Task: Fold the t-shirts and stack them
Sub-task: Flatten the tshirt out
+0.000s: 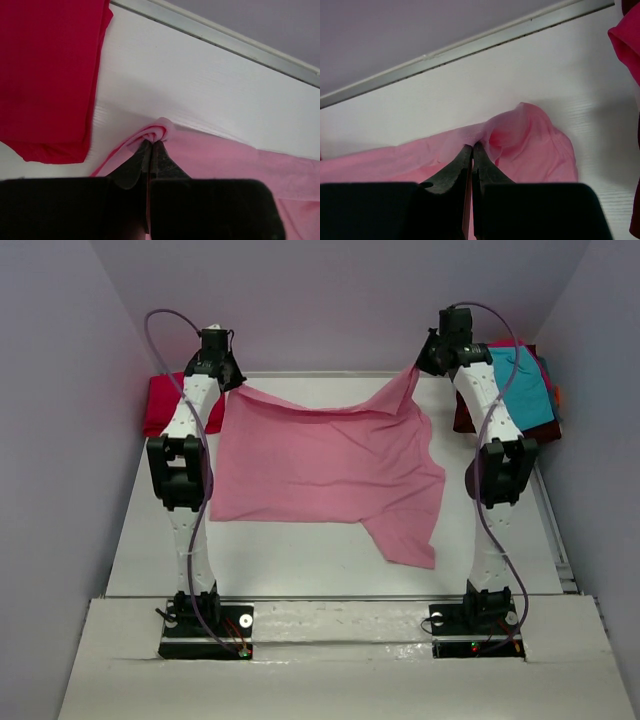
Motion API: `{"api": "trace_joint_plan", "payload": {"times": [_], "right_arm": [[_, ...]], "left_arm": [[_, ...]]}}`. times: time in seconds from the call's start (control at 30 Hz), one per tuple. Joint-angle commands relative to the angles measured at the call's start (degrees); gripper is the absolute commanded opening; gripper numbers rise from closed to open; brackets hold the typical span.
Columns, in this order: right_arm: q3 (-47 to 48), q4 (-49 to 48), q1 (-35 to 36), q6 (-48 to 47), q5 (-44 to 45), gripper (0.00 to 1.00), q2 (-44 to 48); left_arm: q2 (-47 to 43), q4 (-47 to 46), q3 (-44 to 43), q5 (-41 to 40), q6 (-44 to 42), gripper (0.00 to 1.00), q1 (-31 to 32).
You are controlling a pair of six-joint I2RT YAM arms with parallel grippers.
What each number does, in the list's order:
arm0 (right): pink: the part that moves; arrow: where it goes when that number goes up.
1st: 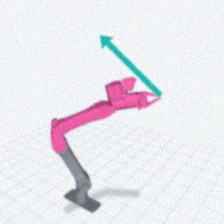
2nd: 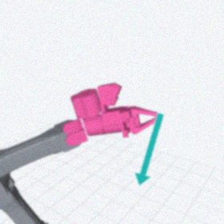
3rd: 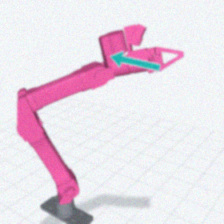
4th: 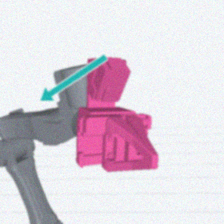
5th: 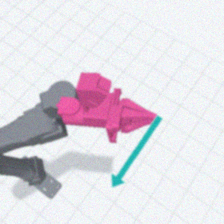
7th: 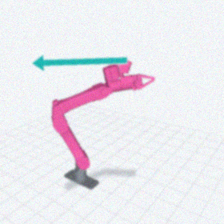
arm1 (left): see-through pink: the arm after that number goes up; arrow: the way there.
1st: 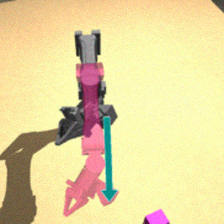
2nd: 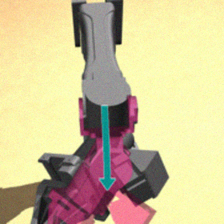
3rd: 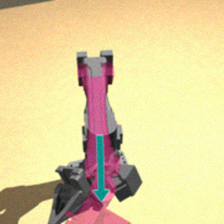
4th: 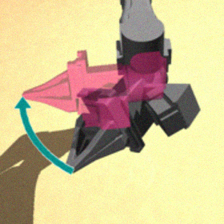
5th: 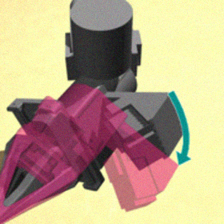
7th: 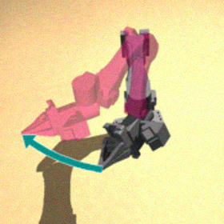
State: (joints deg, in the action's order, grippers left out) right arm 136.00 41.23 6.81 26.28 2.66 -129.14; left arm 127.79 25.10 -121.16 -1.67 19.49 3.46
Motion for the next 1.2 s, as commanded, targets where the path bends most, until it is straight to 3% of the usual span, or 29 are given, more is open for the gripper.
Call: {"api": "trace_joint_plan", "payload": {"times": [0.0, 0.17, 0.23, 0.27, 0.33, 0.37, 0.43, 0.47, 0.5, 0.53, 0.57, 0.73, 0.9, 0.97, 1.07, 1.17], "right_arm": [[2.2, -4.0, -0.2, -1.3, 1.4, 0.07, -1.6], [2.9, -4.7, -0.2, -1.6, 2.2, 0.07, -3.2], [3.6, -4.7, -0.2, -1.6, 2.4, 0.07, -3.8], [4.3, -4.7, -0.2, -1.7, 2.4, 0.07, -4.4], [4.9, -4.8, -0.2, -1.7, 2.6, 0.1, -4.9], [5.2, -4.8, -0.2, -1.8, 2.6, 0.21, -5.2], [5.4, -4.9, -0.2, -1.8, 2.8, 0.47, -5.3], [5.3, -4.9, -0.2, -1.9, 2.8, 0.47, -5.2], [5.3, -4.9, -0.2, -2.1, 3.0, 0.73, -4.8], [5.1, -4.9, -0.2, -2.2, 3.2, 0.73, -4.6], [5.0, -4.9, -0.2, -2.3, 3.4, 1.0, -4.2], [4.2, -4.1, -0.2, -2.4, 3.3, 1.0, -1.8], [-0.3, 4.5, -0.2, 1.6, -0.7, 1.0, 3.0], [-5.5, 8.7, -0.2, 3.6, -4.5, 1.0, 5.9], [-21.0, 8.6, 0.7, 4.8, -9.3, 0.99, 14.4], [-27.0, 10.7, 3.0, 4.9, -10.7, 0.93, 17.7]], "left_arm": [[-0.9, -3.8, 2.6, -4.5, 1.7, 0.06, -0.7], [0.1, -5.0, 3.3, -5.6, 2.2, 0.06, -0.7], [0.6, -4.8, 3.0, -6.0, 2.5, 0.22, -0.7], [1.1, -4.7, 3.0, -6.3, 2.7, 0.43, -0.7], [1.1, -4.9, 3.4, -6.8, 2.8, 0.54, -0.7], [1.0, -5.0, 3.7, -7.5, 3.0, 0.63, -0.7], [0.4, -5.8, 4.6, -8.0, 3.0, 0.71, -0.7], [0.2, -6.0, 4.6, -8.0, 3.1, 0.71, -0.7], [-0.4, -6.2, 5.1, -8.2, 3.0, 0.73, -0.7], [-0.7, -6.2, 5.1, -8.3, 3.0, 0.73, -0.7], [-1.2, -6.3, 5.8, -8.2, 3.1, 0.73, -0.7], [-5.7, -6.5, 9.1, -6.9, 3.5, 0.73, -0.7], [-12.8, -4.2, 17.3, -4.9, 4.3, 0.73, 1.4], [-17.5, -4.1, 23.9, -5.2, 4.4, 0.72, 2.9], [-23.7, -5.6, 33.2, -3.3, 5.3, 0.72, 4.3], [-27.1, -3.9, 38.6, -2.9, 5.7, 0.72, 6.1]]}}
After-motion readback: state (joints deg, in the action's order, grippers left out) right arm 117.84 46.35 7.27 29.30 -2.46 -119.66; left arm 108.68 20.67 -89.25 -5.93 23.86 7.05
